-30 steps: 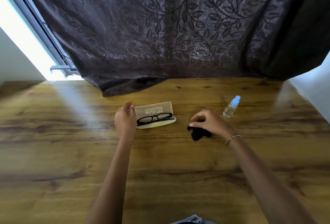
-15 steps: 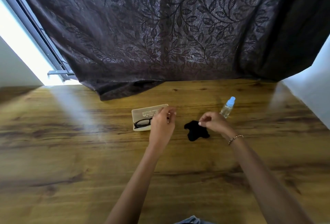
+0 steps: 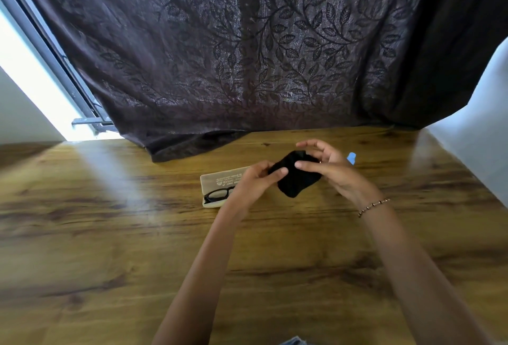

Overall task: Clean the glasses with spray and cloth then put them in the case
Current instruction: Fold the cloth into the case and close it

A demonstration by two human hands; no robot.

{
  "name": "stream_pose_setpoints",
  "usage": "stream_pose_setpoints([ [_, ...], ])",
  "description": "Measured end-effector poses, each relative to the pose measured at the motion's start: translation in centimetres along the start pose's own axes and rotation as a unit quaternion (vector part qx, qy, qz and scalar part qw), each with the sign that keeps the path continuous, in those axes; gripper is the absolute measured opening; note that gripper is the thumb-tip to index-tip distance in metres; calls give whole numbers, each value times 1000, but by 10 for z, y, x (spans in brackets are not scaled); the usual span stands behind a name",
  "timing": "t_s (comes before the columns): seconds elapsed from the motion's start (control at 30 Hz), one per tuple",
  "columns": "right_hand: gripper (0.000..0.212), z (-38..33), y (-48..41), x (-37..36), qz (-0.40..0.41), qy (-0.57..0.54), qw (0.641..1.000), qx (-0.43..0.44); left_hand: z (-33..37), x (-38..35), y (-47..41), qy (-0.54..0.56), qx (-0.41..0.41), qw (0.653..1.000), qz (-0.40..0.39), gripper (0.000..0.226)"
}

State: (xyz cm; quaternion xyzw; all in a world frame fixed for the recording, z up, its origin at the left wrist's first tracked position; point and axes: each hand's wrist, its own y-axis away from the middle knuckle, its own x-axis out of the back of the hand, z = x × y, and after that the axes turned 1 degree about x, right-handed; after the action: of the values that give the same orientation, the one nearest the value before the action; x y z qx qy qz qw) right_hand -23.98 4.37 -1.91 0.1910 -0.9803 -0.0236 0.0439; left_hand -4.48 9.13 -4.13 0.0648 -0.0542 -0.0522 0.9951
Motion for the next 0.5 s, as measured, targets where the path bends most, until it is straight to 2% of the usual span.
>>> stream_pose_setpoints([
  [0.17,48,-1,-2,-3,38,-35,999,-16,3,9,4,92,-11,995,25,18],
  [0.3,45,-3,-1,-4,39,-52,998,-14,1,13,7,75,-39,996,34,17],
  [0.5,40,-7,-3,-4,3,-40,999,-16,2,14,9,47,-23,997,61,22],
])
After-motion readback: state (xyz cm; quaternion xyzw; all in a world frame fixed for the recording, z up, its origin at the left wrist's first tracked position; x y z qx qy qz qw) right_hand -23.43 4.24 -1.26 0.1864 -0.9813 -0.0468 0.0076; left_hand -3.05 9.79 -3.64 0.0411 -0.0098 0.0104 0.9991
